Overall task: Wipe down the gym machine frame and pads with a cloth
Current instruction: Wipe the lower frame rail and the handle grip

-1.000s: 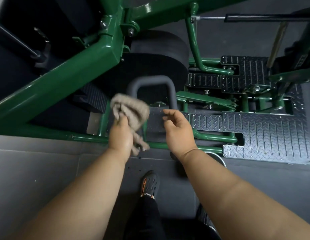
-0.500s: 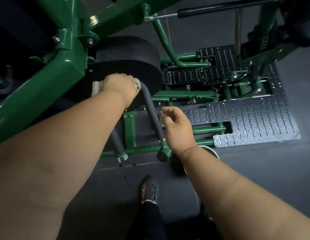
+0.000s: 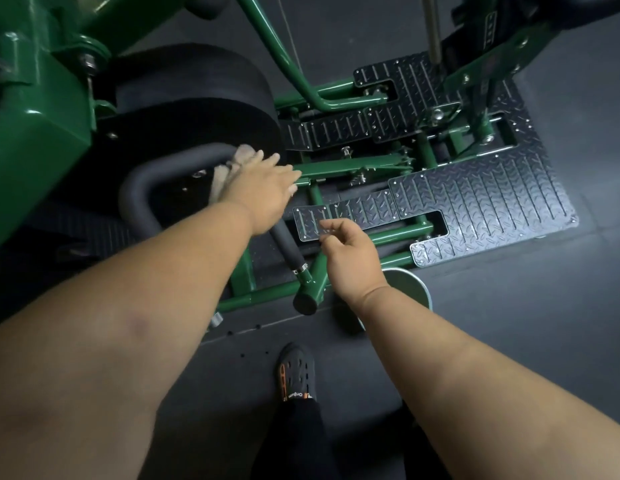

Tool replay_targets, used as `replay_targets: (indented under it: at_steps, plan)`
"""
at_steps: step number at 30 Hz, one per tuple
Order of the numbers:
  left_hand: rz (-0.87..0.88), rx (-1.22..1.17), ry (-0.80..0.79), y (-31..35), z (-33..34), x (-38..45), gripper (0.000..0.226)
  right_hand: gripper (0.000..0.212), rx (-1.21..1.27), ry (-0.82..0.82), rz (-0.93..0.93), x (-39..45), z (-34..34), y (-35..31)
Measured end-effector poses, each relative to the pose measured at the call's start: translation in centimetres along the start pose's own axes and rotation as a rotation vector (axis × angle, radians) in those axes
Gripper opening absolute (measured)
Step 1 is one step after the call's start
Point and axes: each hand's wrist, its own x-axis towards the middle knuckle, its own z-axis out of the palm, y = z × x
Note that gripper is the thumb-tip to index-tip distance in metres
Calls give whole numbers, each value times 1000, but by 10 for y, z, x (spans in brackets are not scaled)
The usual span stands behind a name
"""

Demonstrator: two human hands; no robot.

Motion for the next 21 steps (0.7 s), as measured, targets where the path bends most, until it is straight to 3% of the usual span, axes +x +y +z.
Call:
replay_targets:
  at_steps: [1,3,5,7,8,10,12,16,21]
  plan:
    - [-79,-250,109,14,10,-8,45,20,-13,3,8,-1,-1,5]
    - [-350,-750,485,41,29,-23,48,23,-15,8,34,-3,-1,14]
    - [-751,-1214,880,62,32,-27,50,24,-16,11,47,-4,-2,23]
    - [-1180,-1546,1080,69,26,-24,48,23,-45,17,50,-3,-4,31]
    - [-1320,-1596,1040,66,25,-20,48,23,-51,17,53,-1,-5,34]
    - [-1380,-1606,781,58,31,-10,53,23,-50,14,51,4,-8,38]
    - [-1298,-1504,580,52,36,-3,60,23,-51,27,45,11,-10,39]
    - [-1071,-1325,481,62,48,-14,61,24,-45,26,44,24,-10,42]
    - [-1026,-1133,242,103,78,-54,58,25,-42,-12,42,30,-8,42]
